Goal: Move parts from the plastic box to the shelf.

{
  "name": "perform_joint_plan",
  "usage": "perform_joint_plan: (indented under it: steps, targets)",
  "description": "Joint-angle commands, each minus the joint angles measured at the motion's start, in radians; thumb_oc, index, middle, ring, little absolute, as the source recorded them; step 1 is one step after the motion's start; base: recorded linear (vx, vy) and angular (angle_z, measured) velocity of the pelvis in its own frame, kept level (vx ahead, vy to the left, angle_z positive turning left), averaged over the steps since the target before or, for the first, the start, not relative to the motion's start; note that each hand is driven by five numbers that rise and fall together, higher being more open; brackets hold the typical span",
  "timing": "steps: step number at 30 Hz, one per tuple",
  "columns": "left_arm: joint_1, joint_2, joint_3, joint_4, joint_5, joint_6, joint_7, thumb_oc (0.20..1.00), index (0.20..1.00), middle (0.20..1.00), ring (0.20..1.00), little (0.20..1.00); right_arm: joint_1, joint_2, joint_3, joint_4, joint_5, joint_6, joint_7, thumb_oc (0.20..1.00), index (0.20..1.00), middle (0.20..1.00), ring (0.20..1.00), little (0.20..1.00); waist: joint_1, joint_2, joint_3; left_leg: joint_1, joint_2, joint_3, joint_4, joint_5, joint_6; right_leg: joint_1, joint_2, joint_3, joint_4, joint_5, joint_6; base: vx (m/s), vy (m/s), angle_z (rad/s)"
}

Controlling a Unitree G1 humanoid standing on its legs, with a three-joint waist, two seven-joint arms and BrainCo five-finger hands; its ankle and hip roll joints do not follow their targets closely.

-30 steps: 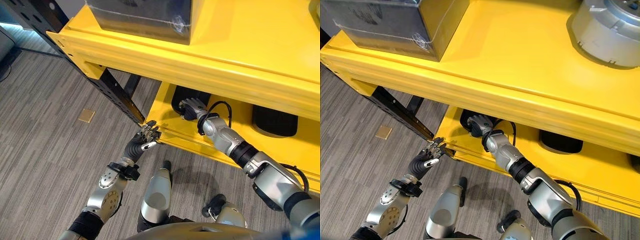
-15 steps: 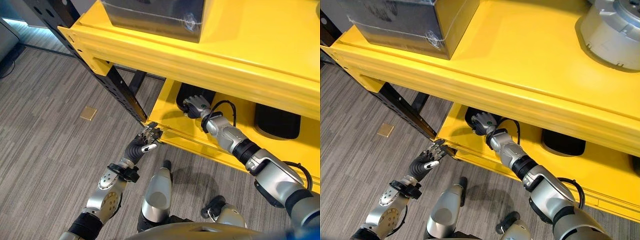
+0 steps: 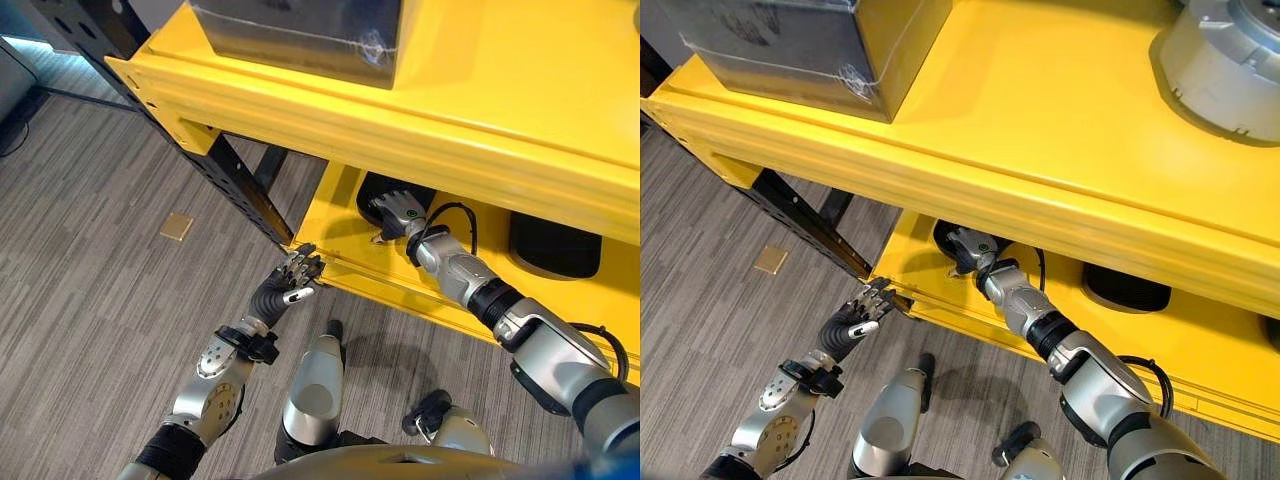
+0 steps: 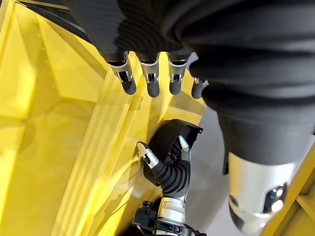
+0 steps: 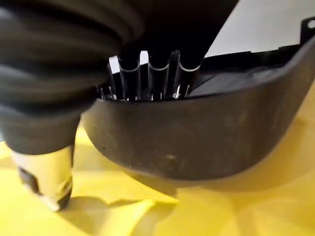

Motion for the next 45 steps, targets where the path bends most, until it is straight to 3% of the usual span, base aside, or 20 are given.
perform_joint_plan:
  steps: [1,3,10,14,21,26,36,45]
  targets:
    - [-0.001,0.030,-0.032,-0.036,-0.019,-0.061,-0.060,1.000,1.000,1.000,1.000,1.000,-0.068,-0.012,0.025,0.022,-0.185,-0.083,-0.087,1.000,1.000,1.000,1.000,1.000,0.032,0.009,-0.008,0.042,0.092,0.061,-0.071,0.096,-0.011,-0.035,-0.035,0.019,0.042,0.046,0.051,0.00,0.000,0.00]
    - [-0.001,0.032,-0.036,-0.022,-0.021,-0.073,-0.073,1.000,1.000,1.000,1.000,1.000,-0.064,-0.024,0.041,0.007,-0.216,-0.117,-0.101,1.000,1.000,1.000,1.000,1.000,0.030,0.006,-0.012,0.041,0.094,0.064,-0.072,0.096,-0.011,-0.031,-0.030,0.019,0.038,0.044,0.052,0.00,0.000,0.00]
    - [0.000,0.029,-0.014,-0.004,-0.018,-0.072,-0.101,1.000,1.000,1.000,1.000,1.000,-0.047,-0.019,0.071,0.018,-0.220,-0.119,-0.031,1.000,1.000,1.000,1.000,1.000,0.030,0.005,-0.012,0.045,0.096,0.069,-0.077,0.097,-0.011,-0.029,-0.031,0.020,0.020,0.052,0.055,0.00,0.000,0.00]
    - [0.009,0.032,0.002,0.009,-0.029,-0.077,-0.126,1.000,1.000,1.000,1.000,1.000,-0.037,-0.012,0.091,0.060,-0.266,-0.177,0.021,1.000,1.000,1.000,1.000,1.000,0.039,0.004,-0.010,0.048,0.094,0.067,-0.071,0.088,-0.011,-0.027,-0.035,0.018,0.035,0.040,0.055,0.00,0.000,0.00]
    - [0.014,0.032,0.019,0.018,-0.017,-0.073,-0.161,1.000,1.000,1.000,1.000,1.000,-0.022,0.022,0.101,0.138,-0.225,-0.181,0.065,1.000,1.000,1.000,1.000,1.000,0.056,-0.001,-0.010,0.052,0.095,0.066,-0.086,0.096,-0.011,-0.014,-0.035,0.005,0.020,0.045,0.057,0.00,-0.011,0.00]
    - [0.019,0.028,0.021,0.022,-0.016,-0.078,-0.170,1.000,1.000,1.000,1.000,1.000,-0.015,0.029,0.100,0.149,-0.232,-0.189,-0.020,1.000,1.000,1.000,1.000,1.000,0.059,-0.004,-0.012,0.053,0.094,0.063,-0.091,0.099,-0.010,-0.008,-0.029,0.004,0.015,0.044,0.056,0.00,0.000,0.00]
    - [0.037,0.042,0.049,0.006,-0.004,-0.065,-0.197,1.000,1.000,1.000,1.000,1.000,0.018,-0.015,0.126,0.101,-0.291,-0.232,0.084,1.000,1.000,1.000,1.000,1.000,0.054,-0.027,-0.024,0.059,0.108,0.068,-0.088,0.094,-0.013,0.012,-0.019,0.005,-0.011,0.049,0.059,0.01,-0.035,0.01]
    - [0.052,0.056,0.089,0.028,-0.008,-0.064,-0.232,1.000,1.000,1.000,1.000,1.000,0.050,-0.043,0.142,0.131,-0.486,-0.322,0.032,1.000,1.000,1.000,1.000,1.000,0.058,-0.045,-0.024,0.067,0.121,0.075,-0.086,0.094,-0.014,0.030,-0.002,0.002,-0.023,0.047,0.060,0.01,-0.041,-0.02]
